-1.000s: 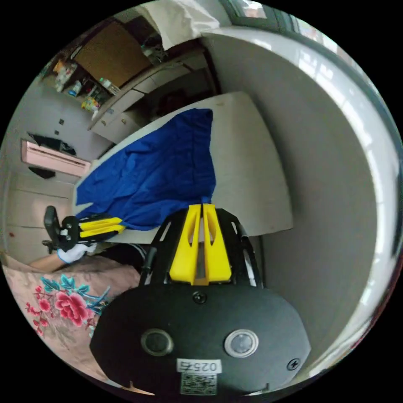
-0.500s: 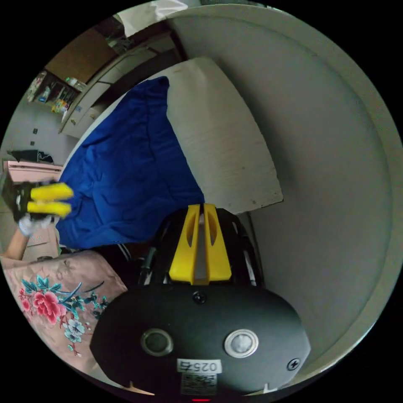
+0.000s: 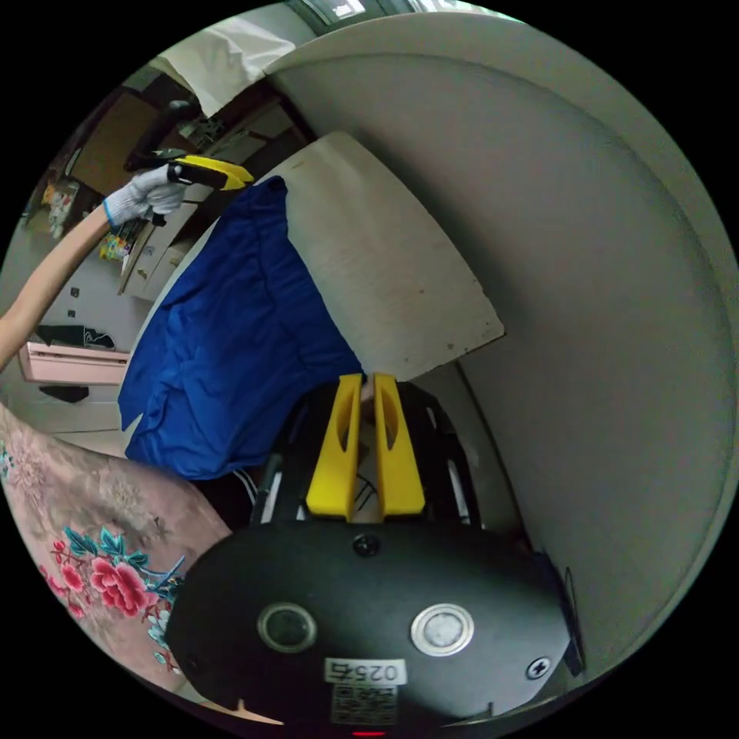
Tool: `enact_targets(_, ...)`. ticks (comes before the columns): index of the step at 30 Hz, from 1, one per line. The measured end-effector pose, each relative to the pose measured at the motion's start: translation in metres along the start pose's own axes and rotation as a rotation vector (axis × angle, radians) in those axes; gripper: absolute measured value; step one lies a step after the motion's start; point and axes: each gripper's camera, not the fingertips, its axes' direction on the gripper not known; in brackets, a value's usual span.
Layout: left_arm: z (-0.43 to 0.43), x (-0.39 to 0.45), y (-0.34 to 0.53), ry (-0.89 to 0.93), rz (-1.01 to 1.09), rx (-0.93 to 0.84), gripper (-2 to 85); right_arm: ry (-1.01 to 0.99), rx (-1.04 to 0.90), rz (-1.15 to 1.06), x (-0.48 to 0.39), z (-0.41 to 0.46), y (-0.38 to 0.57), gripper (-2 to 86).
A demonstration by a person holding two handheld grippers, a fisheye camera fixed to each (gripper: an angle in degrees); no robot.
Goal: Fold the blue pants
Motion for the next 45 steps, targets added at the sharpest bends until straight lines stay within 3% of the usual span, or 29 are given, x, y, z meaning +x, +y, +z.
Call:
enact_targets(4, -0.001, -0.015, -0.019, 0.126, 0.051, -0.065, 5.7, -0.039, 0.07, -0.055, -0.002, -0.007, 0.003, 9.0)
enact_targets(8, 0.004, -0.018, -0.031, 0.152, 0.061, -0.118, 5.7, -0.109, -0.033, -0.142, -0.002, 0.016, -0.015, 13.3)
enact_targets(16, -0.005, 0.008, -0.046, 0.101, 0.184, -0.027, 8.3, -0.267, -0.065, -0.304, 0.002, 0.023, -0.024, 0.4)
enact_targets(20, 0.0, 0.038, -0.056, 0.004, 0.353, -0.09, 9.4, -0.176, -0.016, -0.34, 0.005, -0.004, -0.011, -0.5)
enact_targets(25, 0.011, 0.03, -0.064, 0.008, 0.305, -0.175, 6.9, 0.001, -0.069, -0.32, 0.015, 0.006, -0.003, -0.6)
enact_targets(29, 0.025, 0.027, -0.061, 0.124, 0.235, -0.217, 6.9, 0.054, -0.1, -0.27, 0.017, 0.034, -0.004, -0.2)
enact_targets(34, 0.038, 0.045, -0.059, 0.072, 0.211, -0.209, 8.0, 0.005, -0.046, -0.172, 0.027, 0.034, 0.004, 1.4)
enact_targets(41, 0.056, 0.087, -0.056, -0.108, 0.221, -0.251, 0.0, -0.293, 0.135, 0.321, 0.066, 0.037, 0.063, 14.6)
enact_targets(45, 0.056, 0.095, -0.044, -0.131, 0.183, -0.209, -1.1, -0.434, 0.13, 0.478, 0.067, 0.077, 0.076, 11.4)
